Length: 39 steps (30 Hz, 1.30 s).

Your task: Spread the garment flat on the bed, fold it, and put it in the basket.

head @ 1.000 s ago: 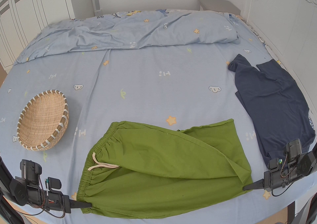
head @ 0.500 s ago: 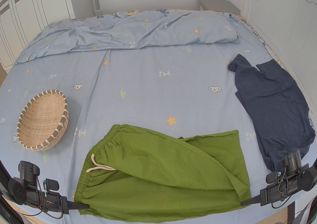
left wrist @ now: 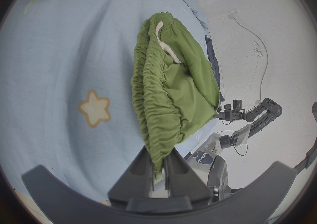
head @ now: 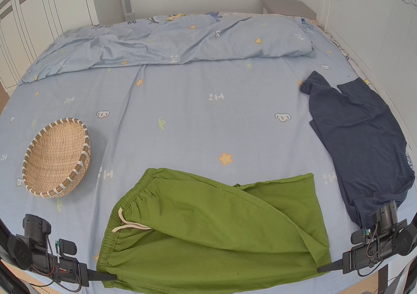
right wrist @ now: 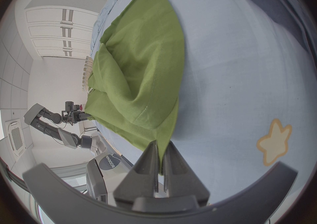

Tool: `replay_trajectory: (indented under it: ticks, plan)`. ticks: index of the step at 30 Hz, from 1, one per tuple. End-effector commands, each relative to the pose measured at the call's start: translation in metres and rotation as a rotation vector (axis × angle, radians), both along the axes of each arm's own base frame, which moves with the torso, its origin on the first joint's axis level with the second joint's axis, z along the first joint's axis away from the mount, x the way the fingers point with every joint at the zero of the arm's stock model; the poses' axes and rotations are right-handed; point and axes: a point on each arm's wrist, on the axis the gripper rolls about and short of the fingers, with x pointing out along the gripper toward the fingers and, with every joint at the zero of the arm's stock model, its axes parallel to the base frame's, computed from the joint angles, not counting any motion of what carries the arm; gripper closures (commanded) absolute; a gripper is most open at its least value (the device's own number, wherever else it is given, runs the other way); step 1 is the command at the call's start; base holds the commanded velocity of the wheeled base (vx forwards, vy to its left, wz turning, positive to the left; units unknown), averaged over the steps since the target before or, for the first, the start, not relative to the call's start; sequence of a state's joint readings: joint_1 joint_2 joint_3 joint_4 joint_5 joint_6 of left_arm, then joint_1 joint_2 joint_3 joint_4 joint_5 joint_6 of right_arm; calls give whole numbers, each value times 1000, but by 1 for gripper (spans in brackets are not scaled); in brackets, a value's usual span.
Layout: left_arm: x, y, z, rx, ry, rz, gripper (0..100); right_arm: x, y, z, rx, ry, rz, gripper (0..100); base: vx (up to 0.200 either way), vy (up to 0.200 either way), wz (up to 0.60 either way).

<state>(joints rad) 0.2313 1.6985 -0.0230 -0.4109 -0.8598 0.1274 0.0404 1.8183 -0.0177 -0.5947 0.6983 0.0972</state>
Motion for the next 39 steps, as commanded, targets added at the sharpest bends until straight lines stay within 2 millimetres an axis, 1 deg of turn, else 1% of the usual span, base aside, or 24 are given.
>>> replay_trajectory:
  ticks: [1,2,3,12,16,20,28,29,39]
  plan:
    - [1,0,-3,-3,18,-6,100,-4,0,-4,-3,31,7,100,0,0,0]
    - [1,0,-3,-3,18,-6,100,-4,0,-4,-3,31,7,100,0,0,0]
    - [1,0,-3,-3,20,-4,0,-4,1,-4,-3,30,9,100,0,0,0]
    - [2,0,0,2,-3,-1,0,-5,0,-1,1,10,3,100,0,0,0]
    - [0,0,7,16,-48,4,0,-7,-2,12,8,-82,-7,100,0,0,0]
    - [-1,-1,13,13,-41,-1,0,-12,-2,23,13,-137,-9,100,0,0,0]
    - [1,0,23,4,-3,-2,0,-14,-1,18,2,-84,4,100,0,0,0]
    - [1,0,24,6,-9,-2,0,-13,-1,17,4,-76,2,0,0,0,0]
    - [2,0,28,5,-29,-3,0,-14,-1,18,3,-85,-5,0,0,0,0]
